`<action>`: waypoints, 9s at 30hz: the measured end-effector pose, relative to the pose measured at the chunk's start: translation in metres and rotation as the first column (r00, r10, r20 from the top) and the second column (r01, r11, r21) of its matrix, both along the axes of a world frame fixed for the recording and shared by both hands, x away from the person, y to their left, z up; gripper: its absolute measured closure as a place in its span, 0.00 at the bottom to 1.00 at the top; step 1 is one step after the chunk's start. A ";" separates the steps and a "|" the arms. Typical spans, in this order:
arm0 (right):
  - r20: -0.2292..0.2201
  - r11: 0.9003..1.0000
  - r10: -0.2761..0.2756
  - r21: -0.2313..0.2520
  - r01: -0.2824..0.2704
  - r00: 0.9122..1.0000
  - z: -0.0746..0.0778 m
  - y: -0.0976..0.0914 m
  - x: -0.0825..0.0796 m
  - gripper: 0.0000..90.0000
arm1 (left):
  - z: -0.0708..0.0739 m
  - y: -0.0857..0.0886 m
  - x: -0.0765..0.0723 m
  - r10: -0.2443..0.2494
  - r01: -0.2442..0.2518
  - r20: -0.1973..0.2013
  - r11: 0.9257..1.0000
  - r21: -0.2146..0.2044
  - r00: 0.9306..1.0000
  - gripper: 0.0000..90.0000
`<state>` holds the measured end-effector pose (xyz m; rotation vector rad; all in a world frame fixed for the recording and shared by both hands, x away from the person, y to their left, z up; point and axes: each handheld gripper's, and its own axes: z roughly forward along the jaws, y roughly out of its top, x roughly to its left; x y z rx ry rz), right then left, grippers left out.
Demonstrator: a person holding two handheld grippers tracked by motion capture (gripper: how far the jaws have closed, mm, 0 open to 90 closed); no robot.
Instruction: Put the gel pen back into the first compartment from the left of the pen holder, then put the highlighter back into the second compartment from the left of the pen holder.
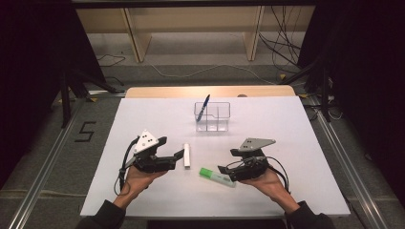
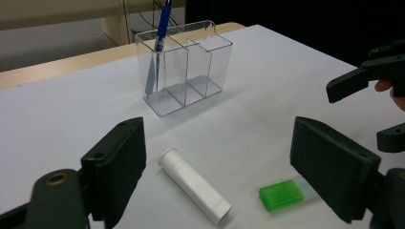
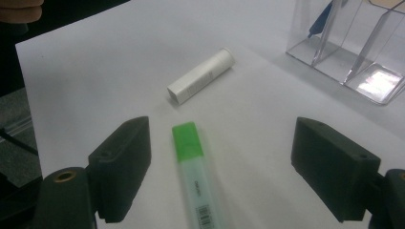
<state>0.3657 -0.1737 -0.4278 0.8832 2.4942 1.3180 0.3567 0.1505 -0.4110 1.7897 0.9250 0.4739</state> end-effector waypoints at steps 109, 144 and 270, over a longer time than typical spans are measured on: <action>-0.329 0.710 0.166 -0.614 -0.344 0.930 -0.030 0.095 0.033 0.70 | -0.007 0.014 -0.030 0.002 -0.001 0.040 1.000 -0.012 0.999 0.20; -0.099 0.883 0.145 -0.437 -0.174 0.984 0.000 0.072 0.044 0.74 | -0.009 0.016 -0.028 0.020 -0.019 0.046 1.000 -0.017 0.999 0.20; 0.206 0.896 -0.444 0.121 0.428 0.872 0.014 0.080 0.162 0.74 | -0.008 0.018 -0.026 0.030 -0.028 0.049 0.999 -0.044 0.998 0.20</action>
